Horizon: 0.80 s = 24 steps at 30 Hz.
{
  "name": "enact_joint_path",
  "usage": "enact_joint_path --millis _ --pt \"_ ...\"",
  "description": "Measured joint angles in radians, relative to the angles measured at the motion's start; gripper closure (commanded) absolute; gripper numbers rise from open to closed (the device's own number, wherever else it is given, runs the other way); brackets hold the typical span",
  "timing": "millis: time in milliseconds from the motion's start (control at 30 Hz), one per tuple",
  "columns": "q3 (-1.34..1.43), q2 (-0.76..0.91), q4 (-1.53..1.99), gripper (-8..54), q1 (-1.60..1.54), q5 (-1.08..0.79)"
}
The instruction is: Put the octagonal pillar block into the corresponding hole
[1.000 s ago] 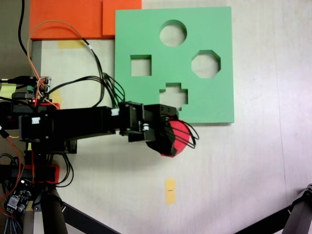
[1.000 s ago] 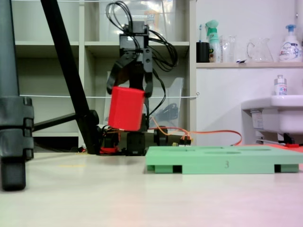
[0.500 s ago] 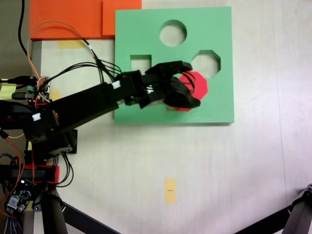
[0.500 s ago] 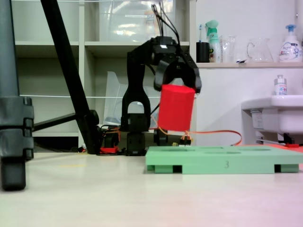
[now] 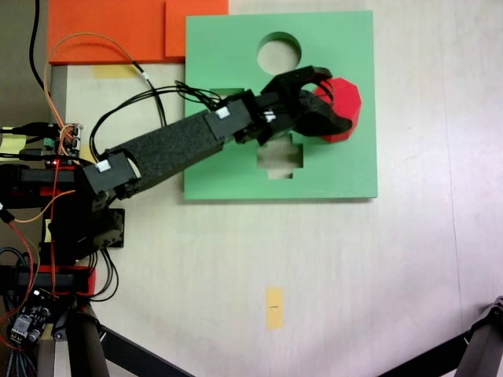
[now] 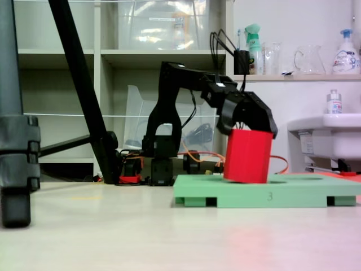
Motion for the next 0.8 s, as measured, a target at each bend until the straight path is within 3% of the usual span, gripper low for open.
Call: enact_joint_path --millis 433,800 --pt "-0.061 -0.052 -0.023 22.7 -0.067 -0.005" --pt "-0.086 -0.087 -0.025 16.7 -0.066 0.031"
